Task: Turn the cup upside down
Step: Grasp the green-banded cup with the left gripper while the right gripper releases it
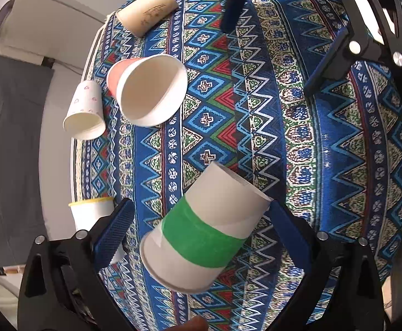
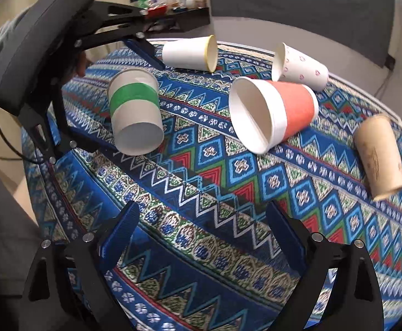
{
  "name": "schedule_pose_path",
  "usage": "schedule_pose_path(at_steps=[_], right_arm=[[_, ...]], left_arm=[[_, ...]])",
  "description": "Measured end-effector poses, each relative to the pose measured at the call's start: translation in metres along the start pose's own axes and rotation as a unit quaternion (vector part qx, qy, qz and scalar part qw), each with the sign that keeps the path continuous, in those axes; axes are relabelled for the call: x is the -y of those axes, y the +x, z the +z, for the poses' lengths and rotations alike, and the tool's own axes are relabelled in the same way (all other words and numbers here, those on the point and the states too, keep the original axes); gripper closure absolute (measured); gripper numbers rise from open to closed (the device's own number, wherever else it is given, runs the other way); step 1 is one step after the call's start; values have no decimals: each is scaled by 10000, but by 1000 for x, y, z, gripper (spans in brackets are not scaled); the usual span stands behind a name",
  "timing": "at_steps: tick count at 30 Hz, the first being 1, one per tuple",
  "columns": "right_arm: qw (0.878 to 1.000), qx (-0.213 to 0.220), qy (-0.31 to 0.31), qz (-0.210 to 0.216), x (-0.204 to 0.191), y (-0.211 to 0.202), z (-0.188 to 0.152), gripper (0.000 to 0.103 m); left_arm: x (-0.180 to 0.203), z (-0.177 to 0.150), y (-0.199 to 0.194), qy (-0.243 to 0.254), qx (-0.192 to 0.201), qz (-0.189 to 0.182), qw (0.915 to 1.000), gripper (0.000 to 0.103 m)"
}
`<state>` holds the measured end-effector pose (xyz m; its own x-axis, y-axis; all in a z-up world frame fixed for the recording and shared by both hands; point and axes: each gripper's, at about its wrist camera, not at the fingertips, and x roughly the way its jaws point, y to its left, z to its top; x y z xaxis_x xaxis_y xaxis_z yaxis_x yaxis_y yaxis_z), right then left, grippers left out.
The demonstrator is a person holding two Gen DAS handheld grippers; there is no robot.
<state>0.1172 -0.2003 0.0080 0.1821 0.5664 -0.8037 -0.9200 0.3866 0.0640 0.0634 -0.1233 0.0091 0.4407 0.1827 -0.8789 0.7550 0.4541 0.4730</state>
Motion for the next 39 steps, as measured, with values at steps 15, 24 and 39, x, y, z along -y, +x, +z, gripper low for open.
schedule_pose_path(at_steps=[15,24,39], right_arm=[[9995,14,151,265,8,20,10,15],[9991,126,242,339,-5,22,15,14],[9962,324,597,554,-7,23,9,14]], left_arm=[[-21,-5,22,-404,158,-85,9990,40],[-19,-21,11,-768,435,-16,9961,40],[-25,-56,4,-2412,1064,-6,9646,40]])
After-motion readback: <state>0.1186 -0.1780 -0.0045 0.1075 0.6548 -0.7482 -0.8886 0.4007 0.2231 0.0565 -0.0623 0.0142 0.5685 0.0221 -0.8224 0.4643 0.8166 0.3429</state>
